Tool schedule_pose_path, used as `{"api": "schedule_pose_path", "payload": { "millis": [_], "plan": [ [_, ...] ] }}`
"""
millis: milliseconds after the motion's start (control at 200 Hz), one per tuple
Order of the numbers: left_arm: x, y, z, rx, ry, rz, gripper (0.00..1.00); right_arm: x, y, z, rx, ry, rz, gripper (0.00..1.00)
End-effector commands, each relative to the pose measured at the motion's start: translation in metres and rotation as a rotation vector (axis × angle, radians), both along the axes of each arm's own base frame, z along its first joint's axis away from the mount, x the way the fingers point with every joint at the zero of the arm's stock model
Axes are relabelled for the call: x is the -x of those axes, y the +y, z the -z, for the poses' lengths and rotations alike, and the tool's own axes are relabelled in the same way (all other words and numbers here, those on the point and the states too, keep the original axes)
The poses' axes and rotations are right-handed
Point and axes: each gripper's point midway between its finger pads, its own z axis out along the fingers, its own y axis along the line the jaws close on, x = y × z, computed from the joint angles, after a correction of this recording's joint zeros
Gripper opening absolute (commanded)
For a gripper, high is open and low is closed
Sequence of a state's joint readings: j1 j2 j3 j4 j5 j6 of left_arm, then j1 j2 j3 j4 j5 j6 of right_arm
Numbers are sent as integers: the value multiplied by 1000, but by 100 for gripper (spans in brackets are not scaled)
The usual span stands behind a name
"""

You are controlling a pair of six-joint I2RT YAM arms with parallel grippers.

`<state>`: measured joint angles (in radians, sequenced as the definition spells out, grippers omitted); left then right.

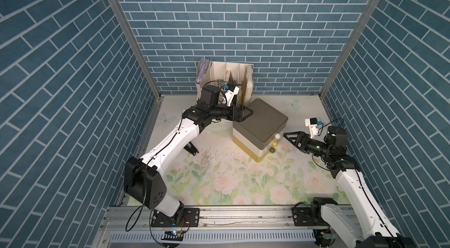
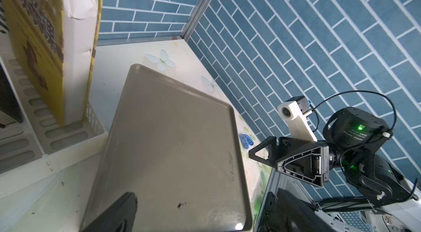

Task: Take the keys out of the drawer
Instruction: Open the drawer in the storage box.

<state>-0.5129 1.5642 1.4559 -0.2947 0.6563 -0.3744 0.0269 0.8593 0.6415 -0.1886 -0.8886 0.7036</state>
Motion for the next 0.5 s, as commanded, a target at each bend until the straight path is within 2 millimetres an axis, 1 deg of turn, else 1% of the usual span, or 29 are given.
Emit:
{"api": "schedule_pose_path", "payload": {
  "millis": [0,90,155,365,495],
  "plan": [
    [-2,-13,7,-43,-4,7,99,3,3,-1,-51,-11,-16,70],
    [-2,-24,10,-68,-11,18,96,2,4,5,-72,-3,-15,69],
    [-2,-32,14,-96,-19,23,96,0,5,6,-85,-5,-14,68],
    [-1,-47,22,-141,-26,35,95,-1,6,8,-101,-2,-23,68],
    [2,-55,32,-160,-21,52,95,0,6,12,-106,4,-24,68]
  ]
}}
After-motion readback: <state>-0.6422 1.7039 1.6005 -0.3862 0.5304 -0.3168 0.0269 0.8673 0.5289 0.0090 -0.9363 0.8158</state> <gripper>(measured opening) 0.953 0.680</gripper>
